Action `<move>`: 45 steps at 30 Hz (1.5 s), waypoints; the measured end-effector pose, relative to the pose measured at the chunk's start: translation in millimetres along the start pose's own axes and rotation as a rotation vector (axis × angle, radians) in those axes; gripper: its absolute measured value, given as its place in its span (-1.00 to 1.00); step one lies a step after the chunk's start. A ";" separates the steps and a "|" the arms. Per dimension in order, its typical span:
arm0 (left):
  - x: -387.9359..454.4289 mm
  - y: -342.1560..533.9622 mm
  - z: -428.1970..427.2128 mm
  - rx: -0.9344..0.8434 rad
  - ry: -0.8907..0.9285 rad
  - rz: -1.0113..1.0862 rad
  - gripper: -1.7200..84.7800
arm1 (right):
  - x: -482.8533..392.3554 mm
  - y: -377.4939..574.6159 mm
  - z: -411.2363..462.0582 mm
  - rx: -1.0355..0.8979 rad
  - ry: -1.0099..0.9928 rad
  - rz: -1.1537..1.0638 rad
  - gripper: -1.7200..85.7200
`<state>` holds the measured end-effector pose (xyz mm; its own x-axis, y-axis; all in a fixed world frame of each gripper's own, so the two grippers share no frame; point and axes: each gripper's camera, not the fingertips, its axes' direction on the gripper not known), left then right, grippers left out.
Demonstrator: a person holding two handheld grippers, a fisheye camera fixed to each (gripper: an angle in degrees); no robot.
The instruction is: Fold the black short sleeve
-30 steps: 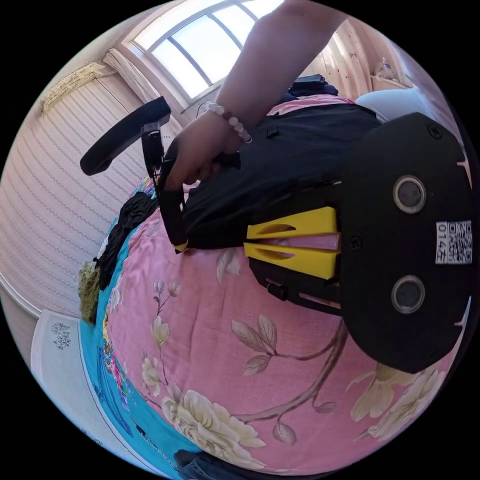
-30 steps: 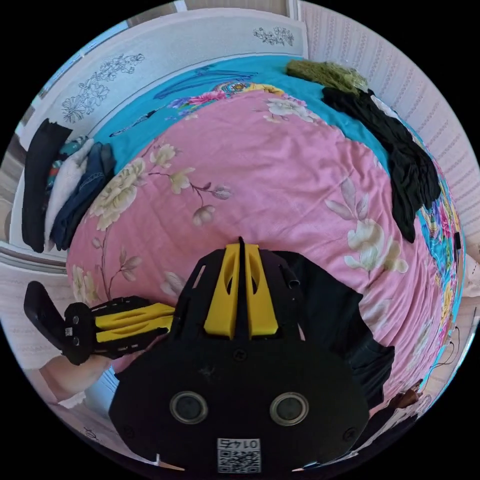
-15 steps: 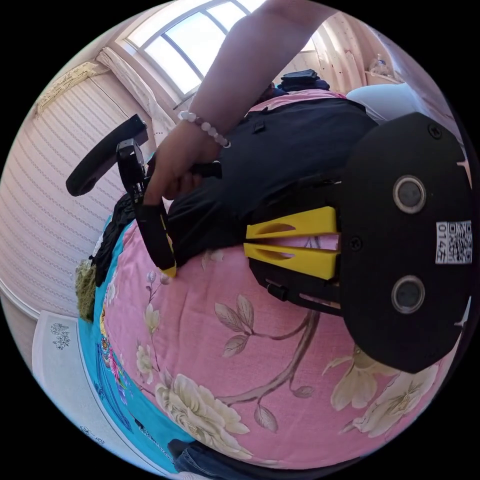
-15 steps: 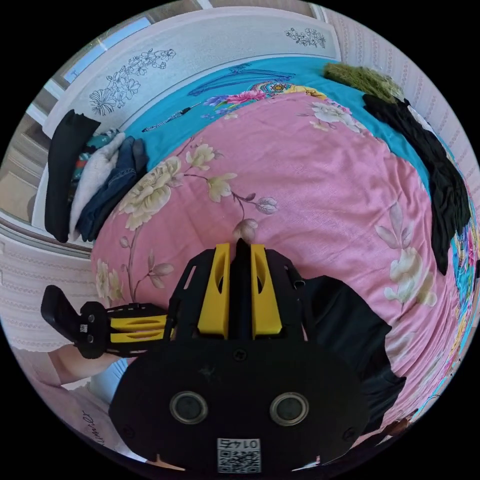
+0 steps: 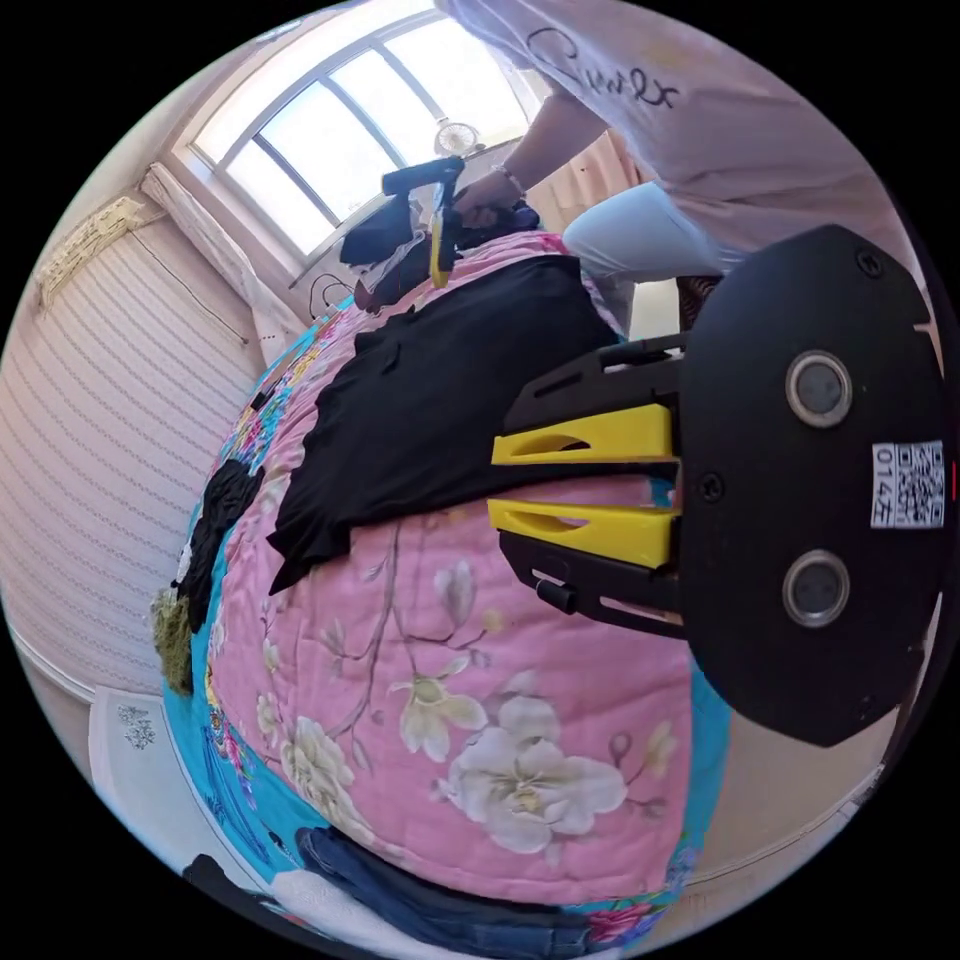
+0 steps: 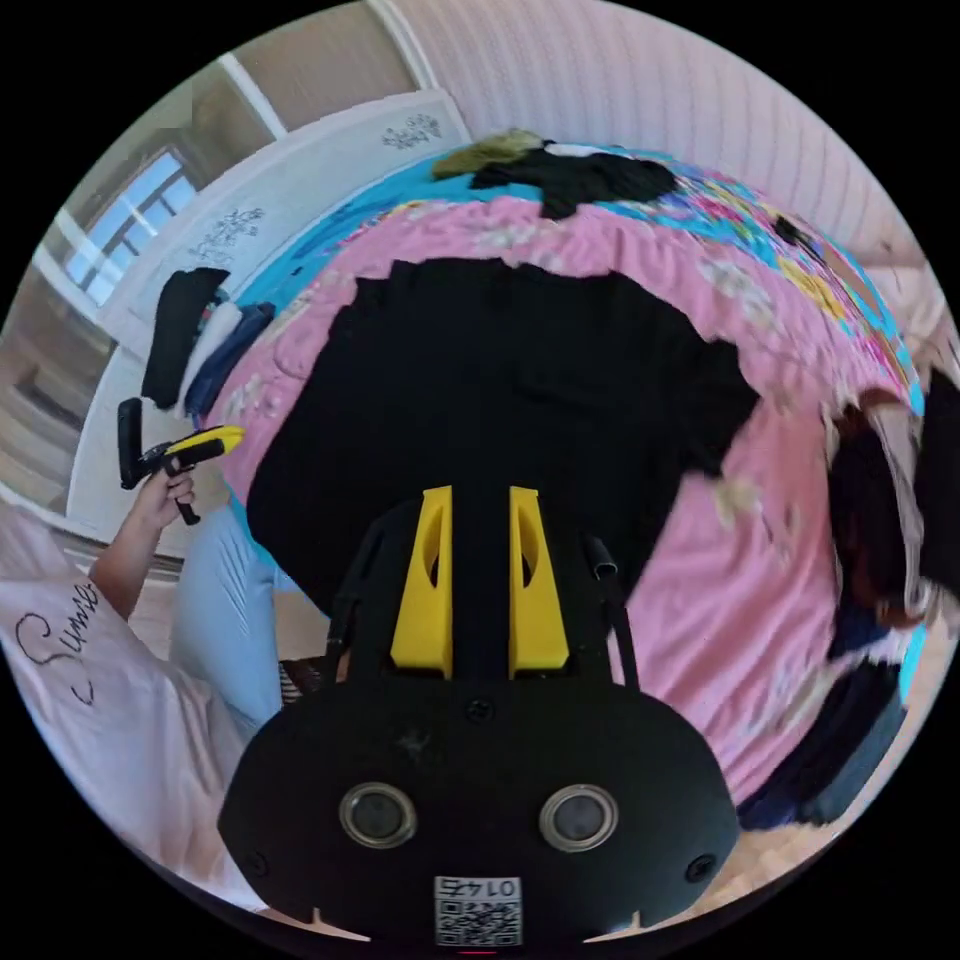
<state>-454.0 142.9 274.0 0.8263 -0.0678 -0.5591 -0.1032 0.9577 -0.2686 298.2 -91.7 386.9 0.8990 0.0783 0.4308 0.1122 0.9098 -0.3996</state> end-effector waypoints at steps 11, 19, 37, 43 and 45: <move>53.2 -1.6 65.1 -0.225 -0.080 0.072 -0.78 | 88.6 129.8 13.1 -0.131 -0.156 0.331 -0.76; 91.8 -15.3 73.8 -0.300 -0.140 0.087 -0.97 | 123.9 158.6 6.2 -0.168 -0.190 0.223 -0.95; 198.0 -122.0 113.4 -0.297 -0.338 0.383 -0.90 | 239.5 187.5 -52.8 0.116 -0.209 0.201 -0.85; 321.6 -233.1 217.7 -0.225 -0.025 0.705 -0.95 | 282.6 139.9 -53.0 0.388 -0.230 0.299 -0.79; 372.3 -265.0 264.2 -0.209 0.009 0.791 -0.92 | 298.1 126.1 -44.1 0.396 -0.278 0.359 -0.78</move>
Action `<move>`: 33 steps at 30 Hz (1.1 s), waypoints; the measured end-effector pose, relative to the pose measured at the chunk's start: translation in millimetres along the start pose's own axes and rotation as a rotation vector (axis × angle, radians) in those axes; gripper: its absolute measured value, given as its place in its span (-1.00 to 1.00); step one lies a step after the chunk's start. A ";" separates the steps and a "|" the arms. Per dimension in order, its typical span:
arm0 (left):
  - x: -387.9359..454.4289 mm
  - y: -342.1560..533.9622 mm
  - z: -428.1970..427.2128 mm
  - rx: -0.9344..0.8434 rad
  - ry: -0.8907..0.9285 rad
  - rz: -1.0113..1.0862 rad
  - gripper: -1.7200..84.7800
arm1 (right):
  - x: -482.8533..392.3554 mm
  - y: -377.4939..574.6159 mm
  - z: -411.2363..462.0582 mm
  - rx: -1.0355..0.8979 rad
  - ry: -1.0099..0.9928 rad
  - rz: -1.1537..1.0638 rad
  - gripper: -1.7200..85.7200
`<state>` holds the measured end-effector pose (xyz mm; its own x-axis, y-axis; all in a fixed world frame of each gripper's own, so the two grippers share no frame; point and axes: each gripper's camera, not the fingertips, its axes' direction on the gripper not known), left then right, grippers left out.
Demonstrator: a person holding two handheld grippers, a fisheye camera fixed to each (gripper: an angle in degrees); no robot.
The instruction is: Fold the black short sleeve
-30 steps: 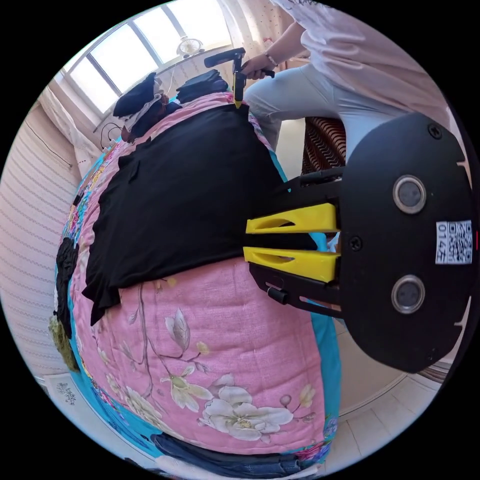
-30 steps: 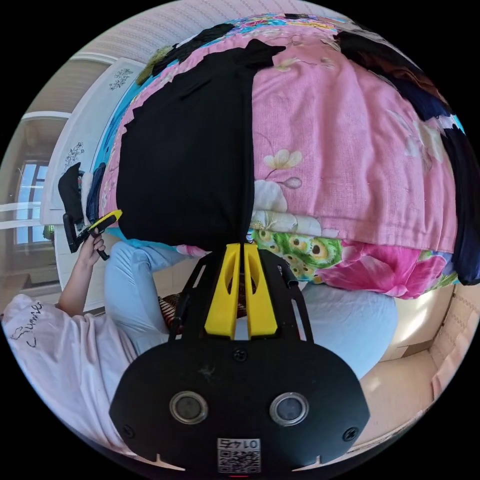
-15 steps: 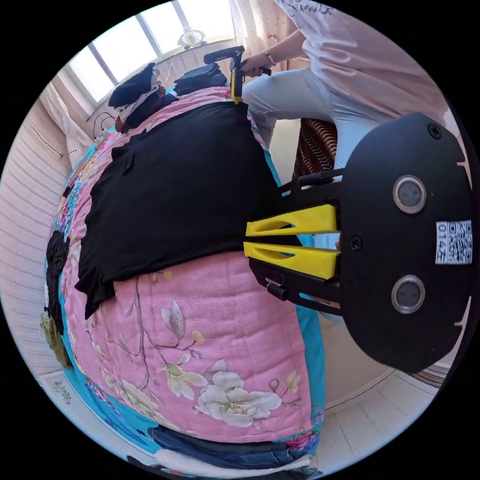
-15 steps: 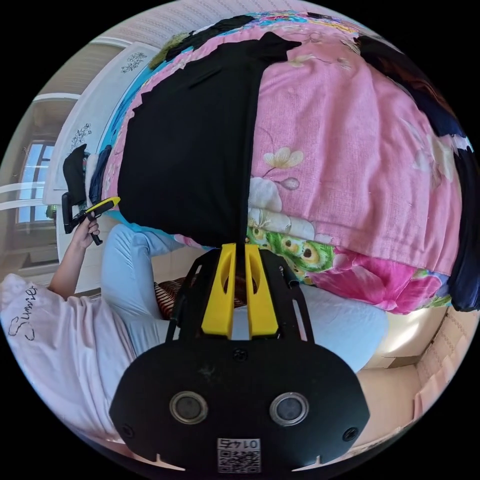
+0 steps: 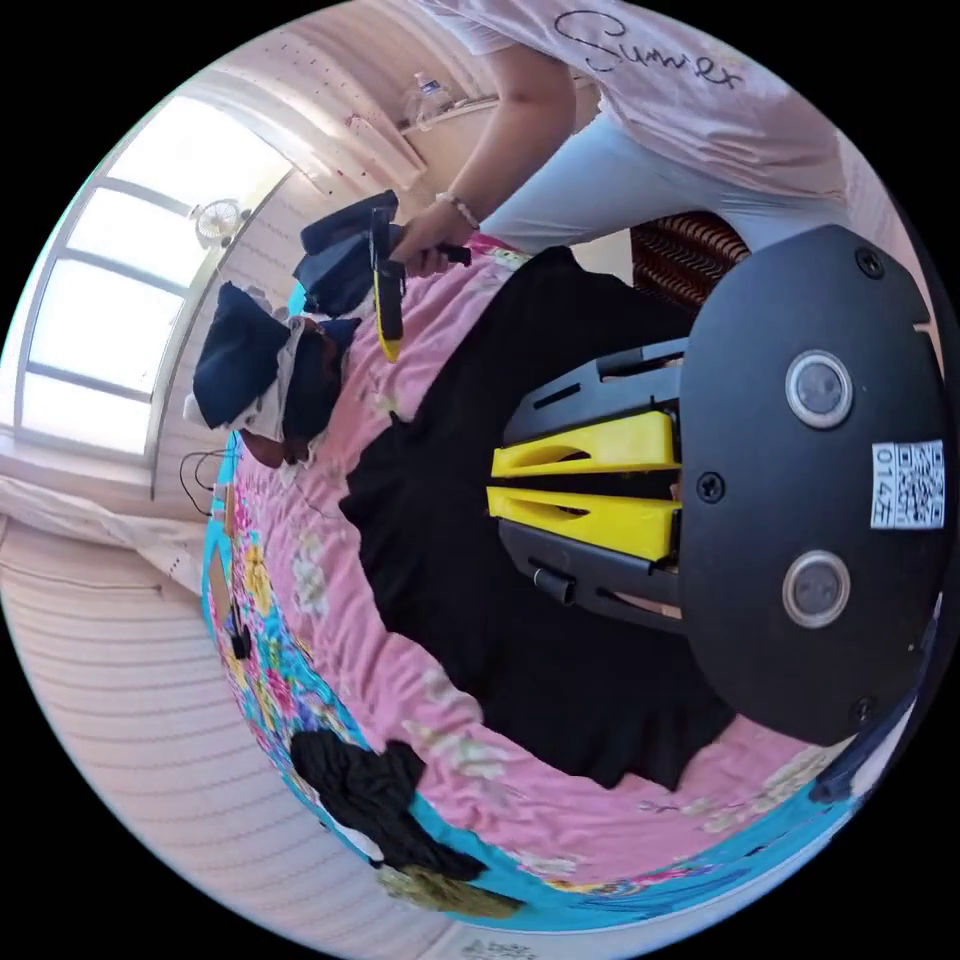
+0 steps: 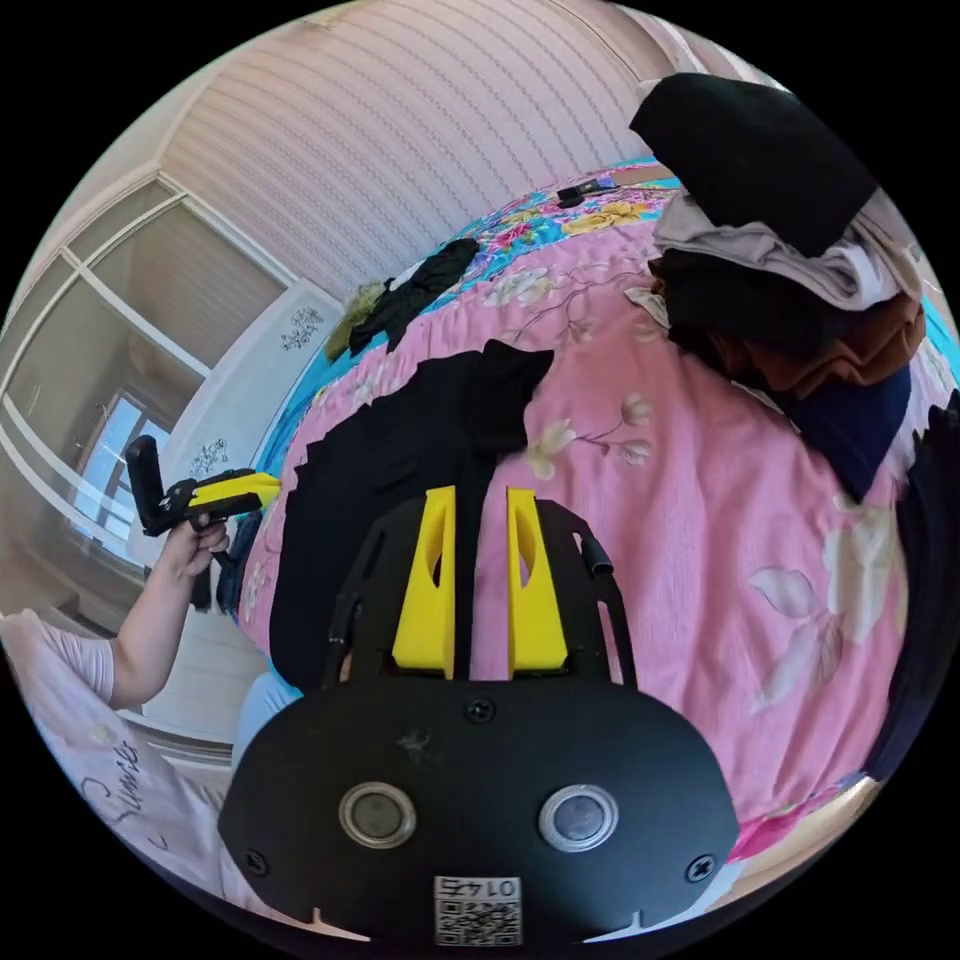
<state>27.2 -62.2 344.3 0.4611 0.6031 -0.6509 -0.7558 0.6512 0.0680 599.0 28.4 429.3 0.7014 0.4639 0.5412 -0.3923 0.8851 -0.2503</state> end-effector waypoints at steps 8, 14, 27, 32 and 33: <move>6.7 -159.0 111.8 -0.071 -0.087 0.039 -0.85 | 34.3 -18.7 18.8 -0.040 0.013 0.060 -0.88; -2.1 -209.7 180.9 -0.199 -0.102 0.008 -0.82 | 58.9 -15.7 9.5 -0.026 -0.046 0.103 -0.94; -46.2 -221.3 186.4 -0.125 0.069 -0.126 -0.98 | 60.9 -31.3 4.6 -0.001 -0.070 0.088 -0.94; -70.2 -208.4 139.6 0.037 0.111 -0.181 -0.98 | 47.8 -34.6 0.6 0.019 -0.083 0.056 -0.96; -76.1 -201.2 128.3 0.059 0.115 -0.186 -0.98 | 41.4 -36.6 0.5 0.019 -0.079 0.031 -0.96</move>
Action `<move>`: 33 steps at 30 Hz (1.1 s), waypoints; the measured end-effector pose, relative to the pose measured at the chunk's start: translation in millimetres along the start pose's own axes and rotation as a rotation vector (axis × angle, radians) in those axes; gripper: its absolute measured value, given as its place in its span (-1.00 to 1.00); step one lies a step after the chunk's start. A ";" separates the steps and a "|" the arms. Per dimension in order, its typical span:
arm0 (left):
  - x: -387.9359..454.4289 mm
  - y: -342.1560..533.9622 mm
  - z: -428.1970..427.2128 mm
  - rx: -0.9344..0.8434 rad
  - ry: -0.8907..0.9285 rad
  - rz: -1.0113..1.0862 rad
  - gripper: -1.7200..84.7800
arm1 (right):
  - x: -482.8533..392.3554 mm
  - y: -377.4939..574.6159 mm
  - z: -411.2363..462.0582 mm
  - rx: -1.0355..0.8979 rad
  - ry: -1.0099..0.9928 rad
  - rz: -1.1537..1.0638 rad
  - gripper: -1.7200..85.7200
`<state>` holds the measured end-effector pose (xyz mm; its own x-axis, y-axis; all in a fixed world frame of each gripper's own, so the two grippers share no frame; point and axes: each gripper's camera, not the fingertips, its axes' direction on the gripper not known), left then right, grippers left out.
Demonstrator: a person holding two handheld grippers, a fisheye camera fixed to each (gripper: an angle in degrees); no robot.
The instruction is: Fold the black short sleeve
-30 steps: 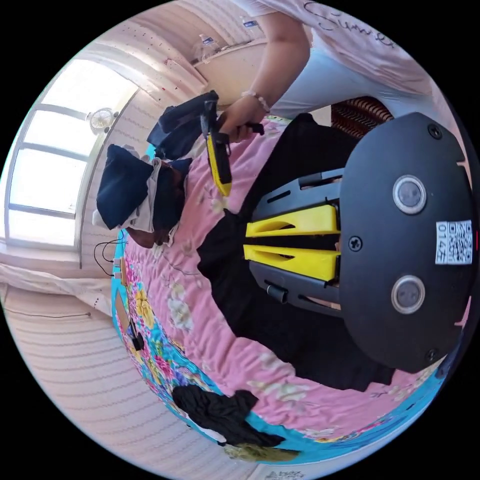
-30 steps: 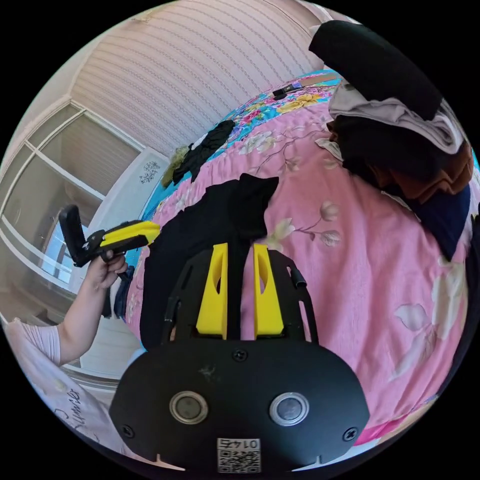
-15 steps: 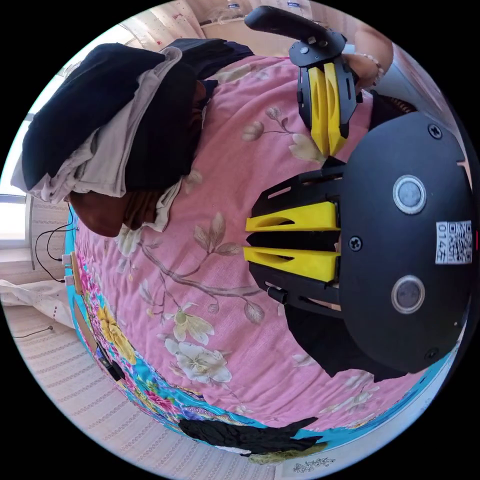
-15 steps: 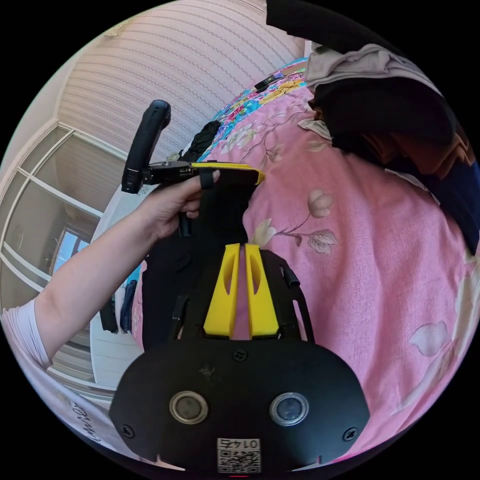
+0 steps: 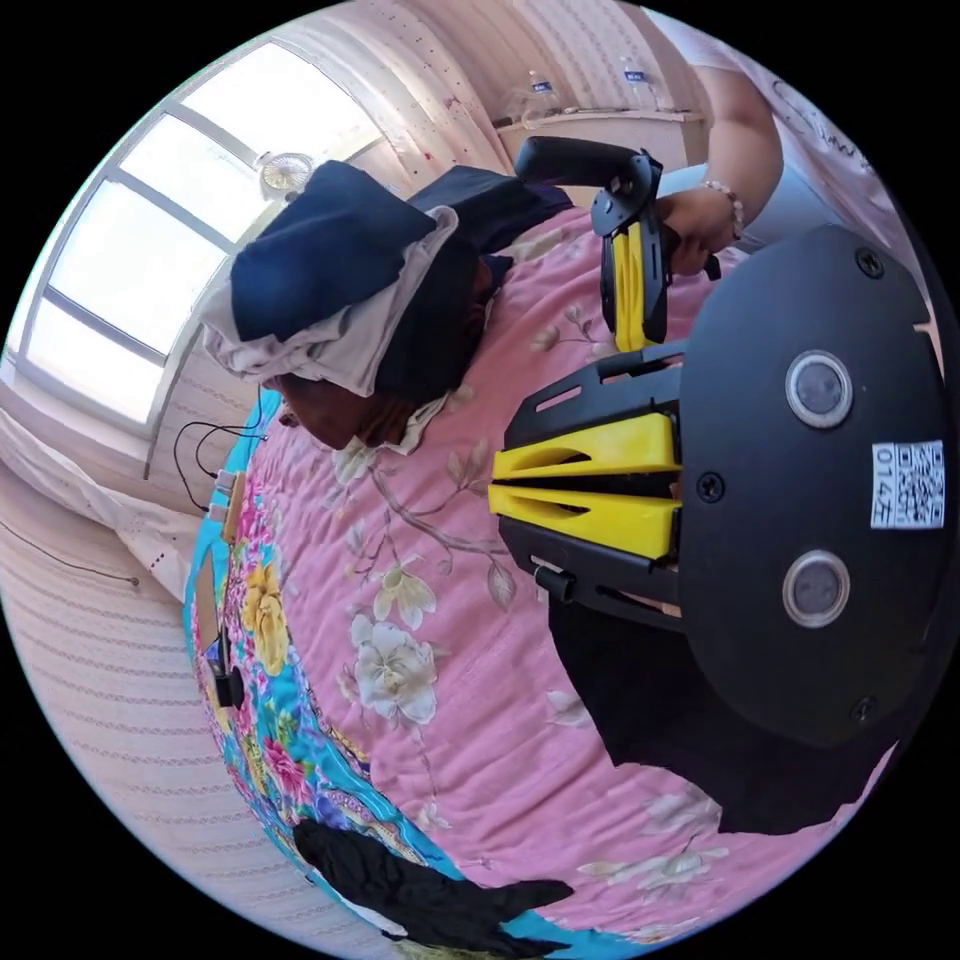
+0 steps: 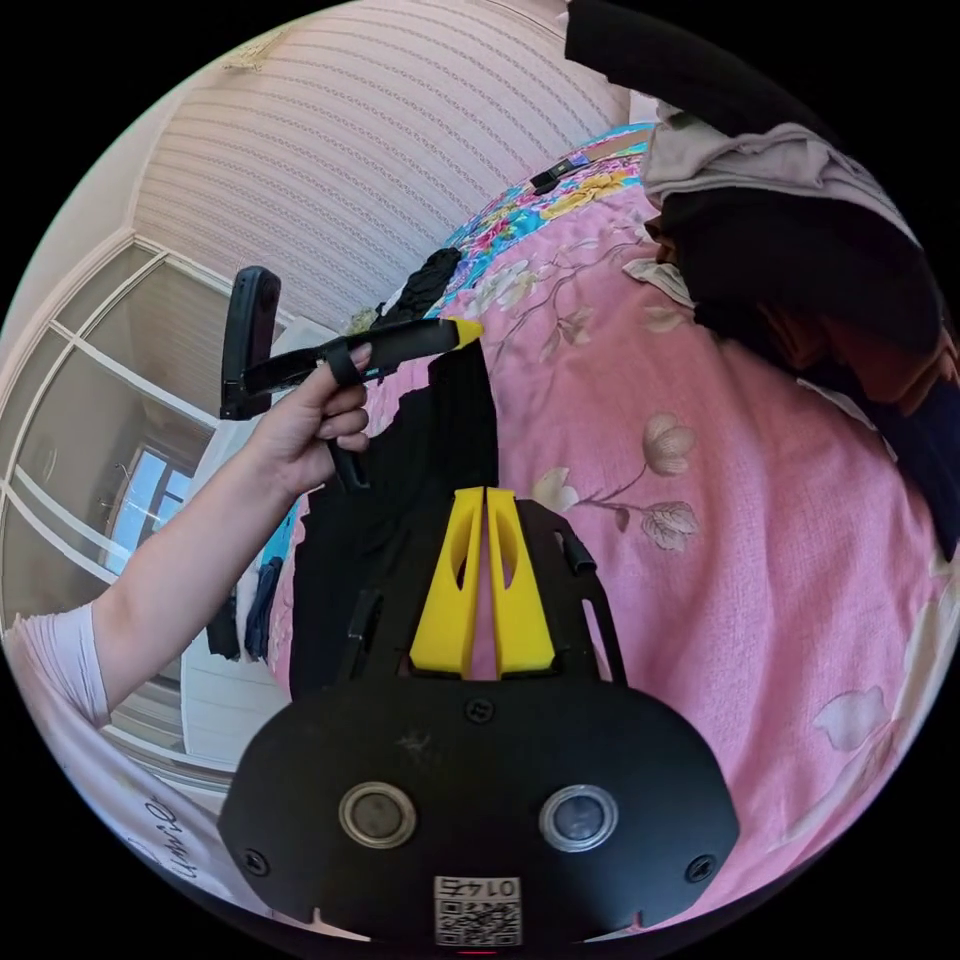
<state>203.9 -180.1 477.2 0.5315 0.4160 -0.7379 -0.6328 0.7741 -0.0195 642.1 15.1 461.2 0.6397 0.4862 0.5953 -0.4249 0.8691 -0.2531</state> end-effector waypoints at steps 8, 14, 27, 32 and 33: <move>-35.8 56.7 -55.3 0.101 0.015 -0.098 -0.98 | -57.1 -3.2 6.1 -0.006 -0.012 -0.194 -0.97; -56.5 132.3 -82.0 0.180 -0.048 -0.196 -0.97 | -108.3 4.5 26.5 -0.086 -0.016 -0.400 -0.96; -77.2 155.5 -87.3 0.103 -0.046 -0.200 -0.94 | -174.2 -9.7 89.1 -0.182 0.046 -0.447 -0.97; -80.0 162.4 -51.0 -0.091 -0.233 -0.179 -0.98 | -189.2 -17.7 147.7 -0.383 0.120 -0.444 -0.97; -82.8 167.3 -52.6 -0.065 -0.224 -0.190 -0.98 | -189.2 -18.4 161.2 -0.441 0.098 -0.429 -0.97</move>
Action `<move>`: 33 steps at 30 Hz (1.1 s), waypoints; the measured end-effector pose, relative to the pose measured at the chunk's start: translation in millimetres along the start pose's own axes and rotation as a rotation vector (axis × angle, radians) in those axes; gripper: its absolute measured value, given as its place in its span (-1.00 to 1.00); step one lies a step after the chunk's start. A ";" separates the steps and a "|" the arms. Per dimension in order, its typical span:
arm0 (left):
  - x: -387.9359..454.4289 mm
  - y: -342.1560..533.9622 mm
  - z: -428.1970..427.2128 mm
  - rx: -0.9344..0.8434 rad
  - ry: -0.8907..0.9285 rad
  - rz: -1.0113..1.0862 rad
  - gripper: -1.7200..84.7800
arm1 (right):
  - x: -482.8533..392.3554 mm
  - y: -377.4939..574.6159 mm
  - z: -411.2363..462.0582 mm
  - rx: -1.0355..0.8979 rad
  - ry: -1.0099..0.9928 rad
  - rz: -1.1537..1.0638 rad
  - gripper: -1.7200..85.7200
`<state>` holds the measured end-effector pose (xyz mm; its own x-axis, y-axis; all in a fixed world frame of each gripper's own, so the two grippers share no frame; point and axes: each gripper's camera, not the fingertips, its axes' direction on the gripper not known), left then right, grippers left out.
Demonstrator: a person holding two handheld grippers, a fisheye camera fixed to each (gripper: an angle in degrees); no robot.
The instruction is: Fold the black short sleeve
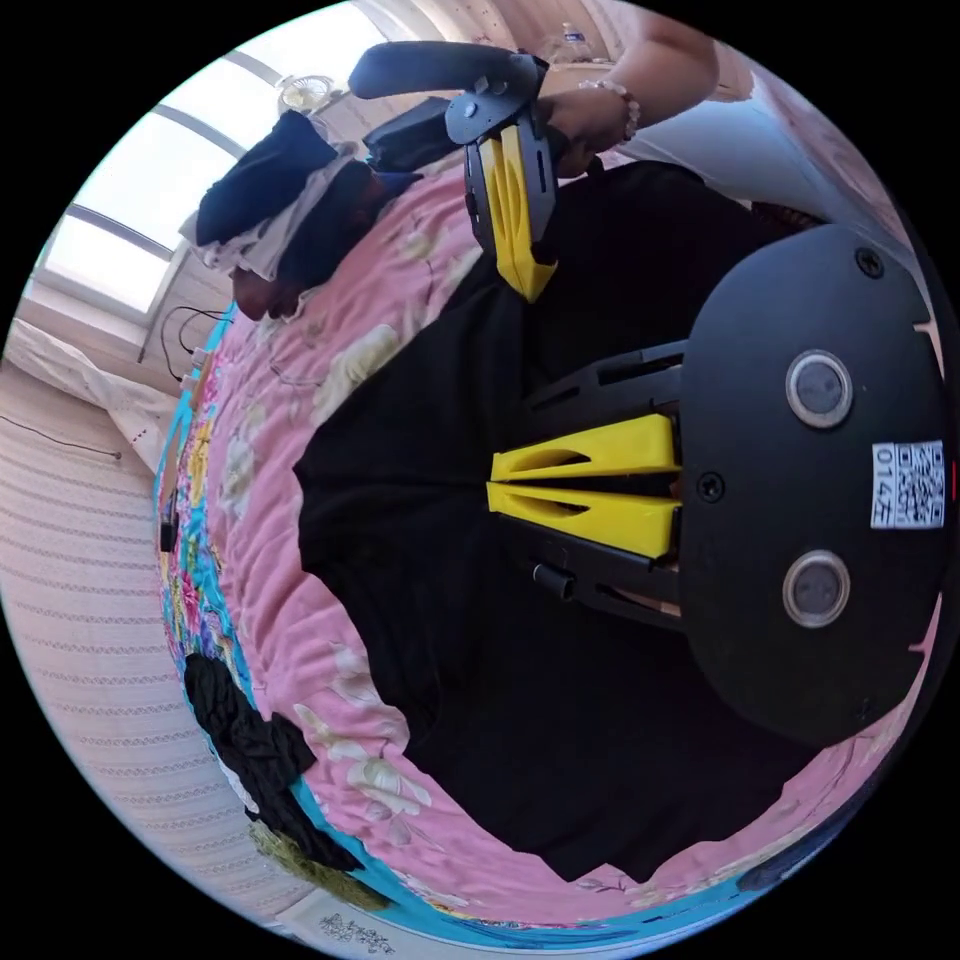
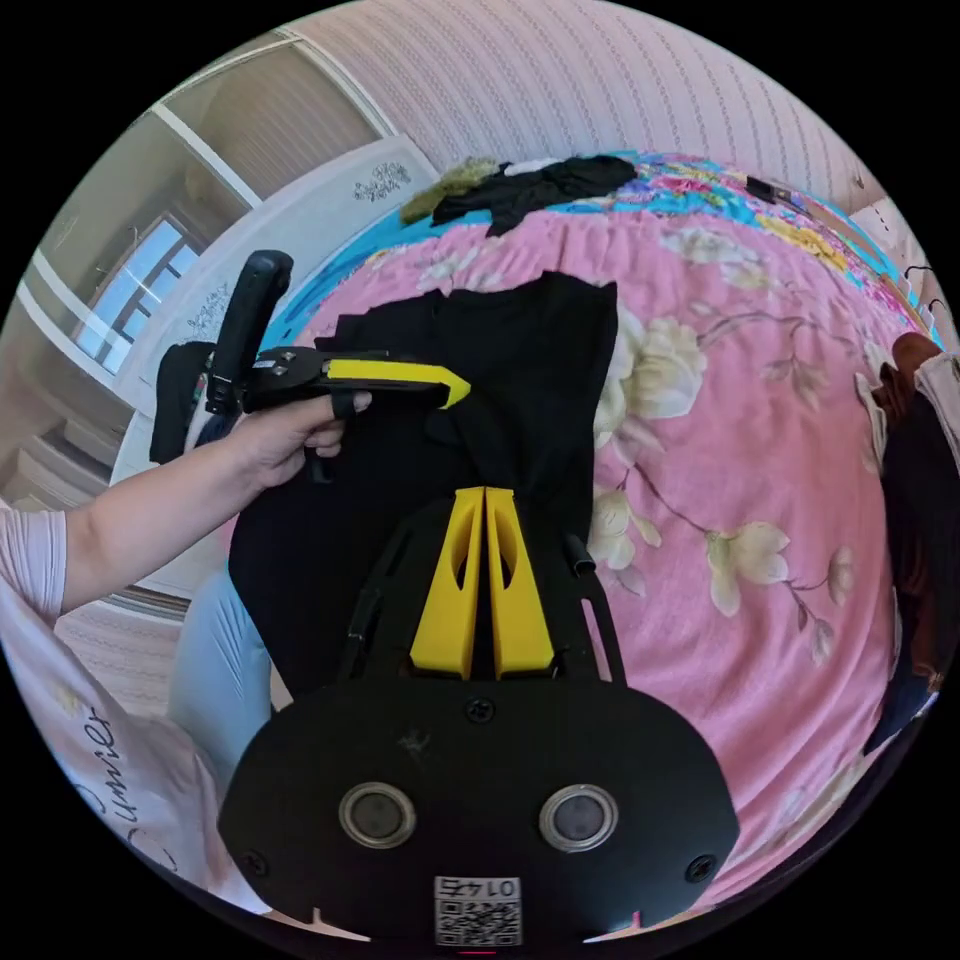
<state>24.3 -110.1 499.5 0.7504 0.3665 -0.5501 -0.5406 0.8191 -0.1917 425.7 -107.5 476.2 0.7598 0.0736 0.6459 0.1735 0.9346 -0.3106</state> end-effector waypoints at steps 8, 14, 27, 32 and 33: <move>-27.5 15.1 -26.3 0.062 0.074 -0.087 -0.97 | -30.7 -6.5 -23.9 0.176 0.079 -0.006 -0.95; -36.6 17.7 -29.8 0.019 0.169 -0.088 -0.87 | -37.3 -27.0 -17.1 0.167 0.150 0.056 -0.86; -67.3 48.7 -54.2 -0.018 0.018 -0.033 -0.98 | -61.7 -82.3 20.4 0.071 0.201 0.019 -0.84; -85.9 109.4 -107.3 0.118 0.013 -0.110 -0.97 | -77.0 -95.5 3.7 0.152 0.215 0.015 -0.81; -96.7 133.4 -122.8 0.155 -0.005 -0.168 -0.95 | -85.9 -104.9 1.0 0.177 0.208 -0.017 -0.82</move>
<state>-167.0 -90.4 427.3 0.8271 0.2209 -0.5168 -0.3430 0.9268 -0.1527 341.6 -211.5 453.9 0.8732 0.0018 0.4873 0.0889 0.9826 -0.1629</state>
